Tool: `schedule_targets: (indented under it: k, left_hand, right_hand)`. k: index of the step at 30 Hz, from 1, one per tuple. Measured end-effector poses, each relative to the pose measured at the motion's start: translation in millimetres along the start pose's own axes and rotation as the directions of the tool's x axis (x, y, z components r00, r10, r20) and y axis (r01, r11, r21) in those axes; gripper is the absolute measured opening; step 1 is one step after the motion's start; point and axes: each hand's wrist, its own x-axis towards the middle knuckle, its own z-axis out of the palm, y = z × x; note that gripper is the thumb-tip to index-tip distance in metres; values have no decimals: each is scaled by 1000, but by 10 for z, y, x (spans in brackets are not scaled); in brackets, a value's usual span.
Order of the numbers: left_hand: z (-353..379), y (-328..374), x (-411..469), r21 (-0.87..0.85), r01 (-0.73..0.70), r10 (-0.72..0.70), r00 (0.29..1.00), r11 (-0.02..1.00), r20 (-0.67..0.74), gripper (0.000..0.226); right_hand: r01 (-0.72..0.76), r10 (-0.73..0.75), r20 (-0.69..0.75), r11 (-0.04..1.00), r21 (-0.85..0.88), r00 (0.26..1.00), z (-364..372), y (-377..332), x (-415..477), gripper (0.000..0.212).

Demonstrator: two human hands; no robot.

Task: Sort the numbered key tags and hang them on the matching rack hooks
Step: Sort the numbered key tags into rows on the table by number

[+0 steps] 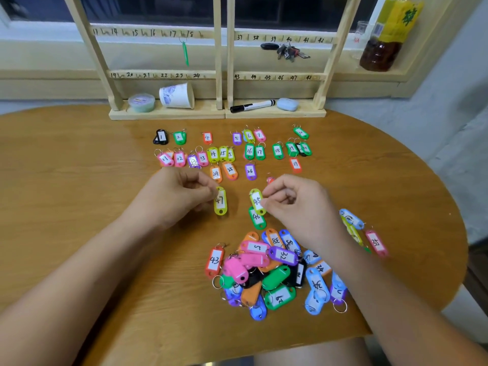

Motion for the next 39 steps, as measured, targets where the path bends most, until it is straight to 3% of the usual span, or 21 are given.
schedule_targets:
  k: [8, 18, 23, 27, 31, 34, 39]
  left_hand:
    - [-83, 6, 28, -43, 31, -32, 999, 999, -41, 11]
    - [21, -9, -2, 10, -3, 3, 1000, 1000, -12, 5]
    - [145, 14, -49, -88, -58, 58, 998, 994, -2, 6]
    - [277, 42, -114, -126, -106, 106, 994, 986, -7, 4]
    - [376, 71, -173, -115, -153, 154, 988, 981, 0, 3]
    - [386, 43, -188, 5, -214, 214, 977, 977, 3, 5]
    - [376, -8, -170, 141, -243, 245, 970, 960, 3, 10]
  right_hand:
    - [-50, 66, 107, 988, -147, 992, 185, -208, -38, 11]
    - [-8, 40, 112, 960, -279, 993, 191, -271, -126, 16]
    - [-2, 10, 54, 989, -146, 998, 91, -269, -86, 13]
    - [-35, 26, 128, 997, 67, 991, 32, -259, -127, 7]
    - [-52, 47, 80, 996, 71, 996, -57, -155, -103, 4]
    - [-121, 121, 0, 991, 49, 993, -236, -64, -81, 5]
    - [-149, 153, 36, 985, -82, 988, -338, 16, -164, 8]
